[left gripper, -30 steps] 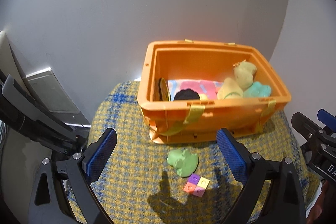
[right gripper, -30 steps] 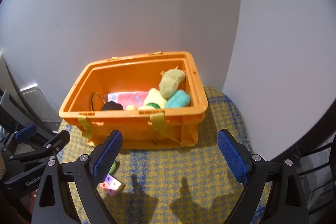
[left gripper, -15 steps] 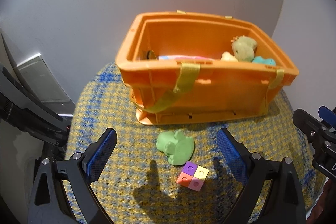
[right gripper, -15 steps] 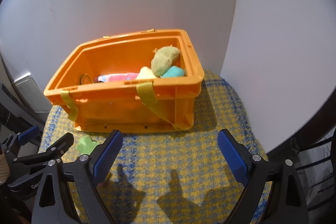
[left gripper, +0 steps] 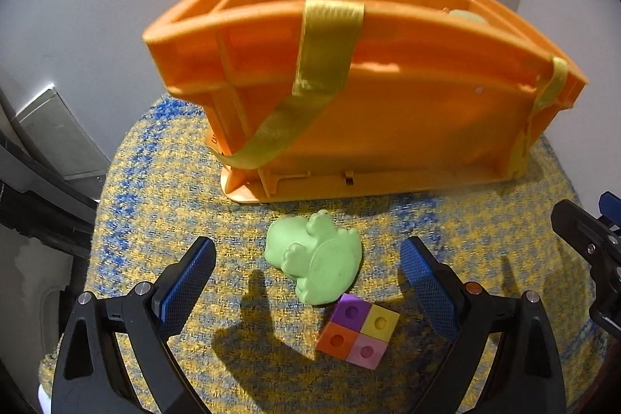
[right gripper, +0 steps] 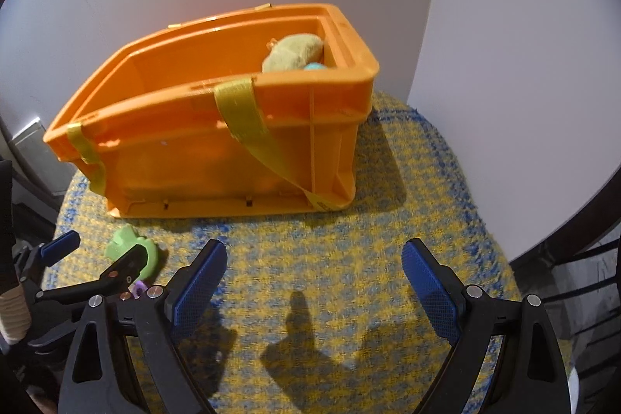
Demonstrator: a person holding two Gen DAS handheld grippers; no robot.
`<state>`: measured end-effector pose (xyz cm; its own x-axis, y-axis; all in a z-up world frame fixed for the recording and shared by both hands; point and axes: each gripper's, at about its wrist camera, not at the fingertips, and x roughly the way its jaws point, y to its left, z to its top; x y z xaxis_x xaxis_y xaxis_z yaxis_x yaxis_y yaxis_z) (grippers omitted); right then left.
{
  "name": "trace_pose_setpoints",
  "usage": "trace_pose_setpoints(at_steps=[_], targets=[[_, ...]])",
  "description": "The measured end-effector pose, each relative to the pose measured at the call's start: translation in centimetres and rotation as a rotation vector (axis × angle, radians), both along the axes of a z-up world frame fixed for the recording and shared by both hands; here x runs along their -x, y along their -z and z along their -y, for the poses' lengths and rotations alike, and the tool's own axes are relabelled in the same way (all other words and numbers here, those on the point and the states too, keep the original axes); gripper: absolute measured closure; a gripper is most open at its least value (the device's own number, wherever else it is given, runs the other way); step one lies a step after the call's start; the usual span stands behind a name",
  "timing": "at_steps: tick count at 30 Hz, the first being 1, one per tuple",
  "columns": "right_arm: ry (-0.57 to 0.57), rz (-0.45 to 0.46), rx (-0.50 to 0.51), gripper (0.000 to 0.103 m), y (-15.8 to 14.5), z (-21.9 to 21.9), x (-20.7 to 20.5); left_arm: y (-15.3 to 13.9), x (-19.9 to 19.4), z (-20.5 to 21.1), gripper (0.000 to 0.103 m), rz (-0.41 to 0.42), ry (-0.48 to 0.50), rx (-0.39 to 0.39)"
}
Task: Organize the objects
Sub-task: 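Close the left tool on the green frog and lift it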
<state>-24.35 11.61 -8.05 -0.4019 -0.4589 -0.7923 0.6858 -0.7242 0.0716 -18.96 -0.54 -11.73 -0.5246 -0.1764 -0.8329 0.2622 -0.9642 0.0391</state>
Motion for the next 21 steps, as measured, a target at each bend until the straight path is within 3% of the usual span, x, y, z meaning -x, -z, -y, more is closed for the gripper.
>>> trace_pose_setpoints(at_steps=[10,12,14,15,21], targets=[[-0.002,0.024,-0.02,0.011,1.6,0.6,0.2,2.3,1.3,0.2,0.008,0.028,0.004,0.009],[-0.004,0.027,-0.025,0.011,1.8,0.6,0.3,2.7,1.5,0.2,0.014,0.037,0.007,0.007],[-0.004,0.029,-0.028,0.011,2.0,0.7,0.2,3.1,1.7,0.1,0.033,0.048,0.013,0.001],[-0.004,0.03,-0.03,0.011,2.0,0.6,0.2,3.2,1.8,0.1,0.037,0.055,0.014,-0.005],[-0.006,0.035,-0.034,0.011,2.0,0.7,0.2,3.2,1.4,-0.2,0.04,0.046,0.017,-0.006]])
